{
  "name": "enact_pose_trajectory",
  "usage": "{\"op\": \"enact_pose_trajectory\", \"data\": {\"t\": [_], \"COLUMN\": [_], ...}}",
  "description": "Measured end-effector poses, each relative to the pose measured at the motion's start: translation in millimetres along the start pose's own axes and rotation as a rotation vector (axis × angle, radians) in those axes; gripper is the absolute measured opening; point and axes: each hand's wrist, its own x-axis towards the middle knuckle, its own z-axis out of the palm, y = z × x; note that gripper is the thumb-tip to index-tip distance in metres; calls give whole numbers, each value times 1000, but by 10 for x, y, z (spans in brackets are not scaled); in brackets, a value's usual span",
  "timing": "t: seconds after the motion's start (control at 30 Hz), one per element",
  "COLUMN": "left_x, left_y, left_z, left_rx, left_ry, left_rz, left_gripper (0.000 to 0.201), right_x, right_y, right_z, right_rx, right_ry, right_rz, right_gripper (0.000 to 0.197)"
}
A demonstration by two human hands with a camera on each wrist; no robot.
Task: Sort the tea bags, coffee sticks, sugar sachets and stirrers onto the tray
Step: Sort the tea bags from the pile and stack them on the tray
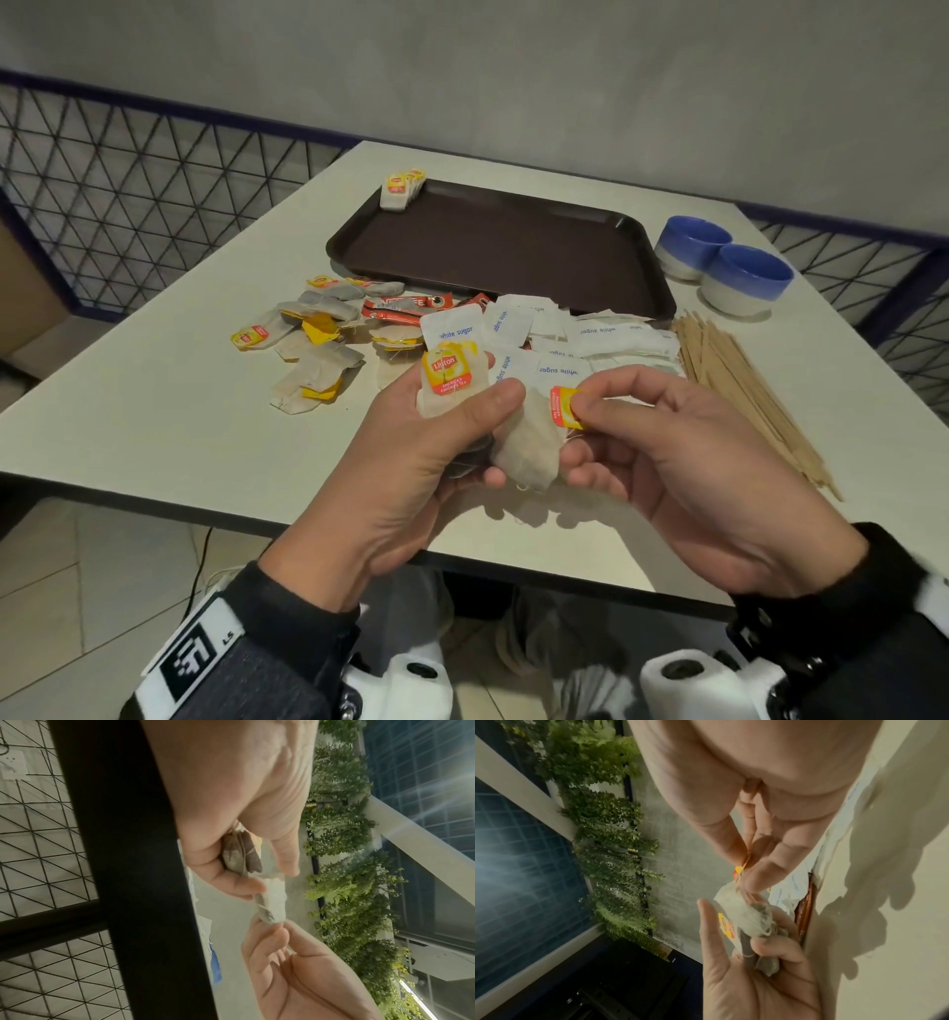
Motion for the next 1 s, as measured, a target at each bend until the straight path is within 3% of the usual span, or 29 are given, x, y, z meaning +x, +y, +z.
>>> {"op": "enact_pose_trajectory", "data": {"t": [0.17, 0.3, 0.53, 0.67, 0.87, 1.0], "left_x": [-40, -8, 33, 22, 21, 3], "left_y": [13, -15, -18, -1, 7, 22], "left_z": [13, -28, -76, -90, -150, -133], "left_rx": [-10, -17, -155, -197, -355, -389], "left_ry": [-41, 9, 97, 102, 65, 89], "left_rz": [32, 44, 40, 31, -19, -30], "left_gripper": [47, 54, 53, 48, 39, 27], "right_x": [29, 41, -57, -89, -63, -90], "right_y": [-43, -67, 74, 176, 200, 238], "right_z": [57, 61, -27, 39, 80, 88], "right_rx": [-41, -83, 42, -74, 49, -14], "right_ry": [14, 14, -62, -42, -42, -14], "right_rz": [-97, -137, 68, 80, 166, 176], "right_gripper": [4, 3, 6, 3, 5, 8]}}
